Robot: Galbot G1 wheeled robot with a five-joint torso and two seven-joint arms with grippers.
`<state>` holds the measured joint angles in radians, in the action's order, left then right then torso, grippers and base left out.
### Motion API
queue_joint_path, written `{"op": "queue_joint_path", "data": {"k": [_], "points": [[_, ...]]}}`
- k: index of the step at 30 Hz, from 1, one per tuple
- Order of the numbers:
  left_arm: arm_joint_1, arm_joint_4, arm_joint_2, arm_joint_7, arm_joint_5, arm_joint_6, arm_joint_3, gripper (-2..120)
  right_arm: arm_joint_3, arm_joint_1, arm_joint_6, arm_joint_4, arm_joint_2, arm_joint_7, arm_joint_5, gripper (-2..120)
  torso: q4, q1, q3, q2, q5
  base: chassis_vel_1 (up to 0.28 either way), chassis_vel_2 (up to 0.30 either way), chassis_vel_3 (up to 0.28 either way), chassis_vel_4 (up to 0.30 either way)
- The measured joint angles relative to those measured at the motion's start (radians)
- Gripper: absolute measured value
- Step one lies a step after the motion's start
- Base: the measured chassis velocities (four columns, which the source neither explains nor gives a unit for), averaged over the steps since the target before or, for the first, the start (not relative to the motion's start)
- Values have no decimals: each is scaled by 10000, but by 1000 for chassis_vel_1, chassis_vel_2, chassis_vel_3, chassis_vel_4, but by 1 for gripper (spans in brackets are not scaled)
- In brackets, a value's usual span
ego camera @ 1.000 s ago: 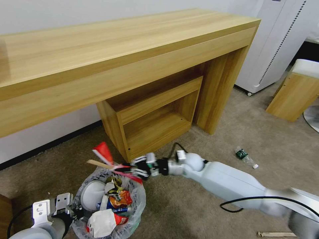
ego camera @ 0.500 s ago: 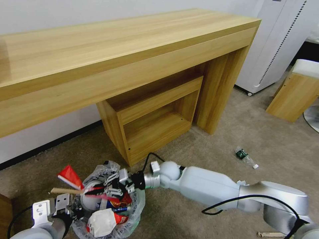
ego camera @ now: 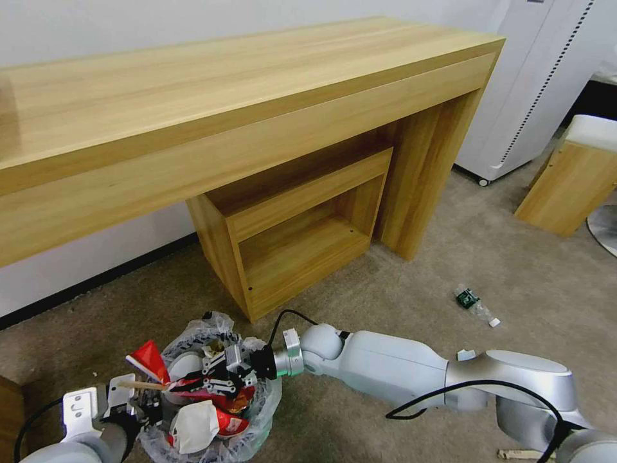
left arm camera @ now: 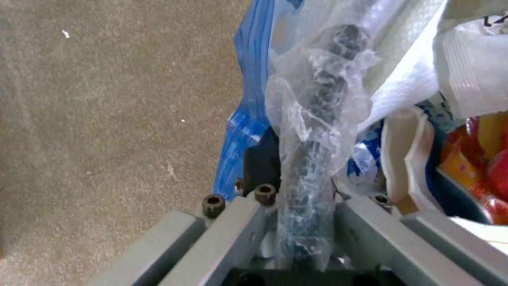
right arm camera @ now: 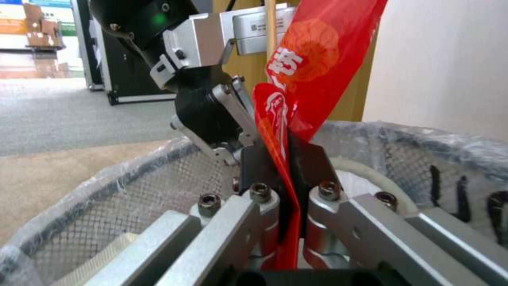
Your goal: Pick up the trash bin and place the garbage on the floor into it.
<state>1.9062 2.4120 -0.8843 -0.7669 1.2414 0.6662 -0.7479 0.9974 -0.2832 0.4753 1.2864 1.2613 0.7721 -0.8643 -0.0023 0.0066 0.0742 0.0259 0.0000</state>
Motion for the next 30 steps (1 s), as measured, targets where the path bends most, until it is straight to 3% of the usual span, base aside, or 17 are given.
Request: {"op": "queue_joint_path", "data": {"k": [19,30], "points": [[9,83,86,-107,231,-19,-152,0,944,404,55,-163,-482,-186,360,2,1,0,0,0,1,0,0,0,0],[40,125,28,-140,122,-20,-161,0,915,401,25,-161,-408,-411,718,6,1,0,0,0,0,0,0,0,0]]}}
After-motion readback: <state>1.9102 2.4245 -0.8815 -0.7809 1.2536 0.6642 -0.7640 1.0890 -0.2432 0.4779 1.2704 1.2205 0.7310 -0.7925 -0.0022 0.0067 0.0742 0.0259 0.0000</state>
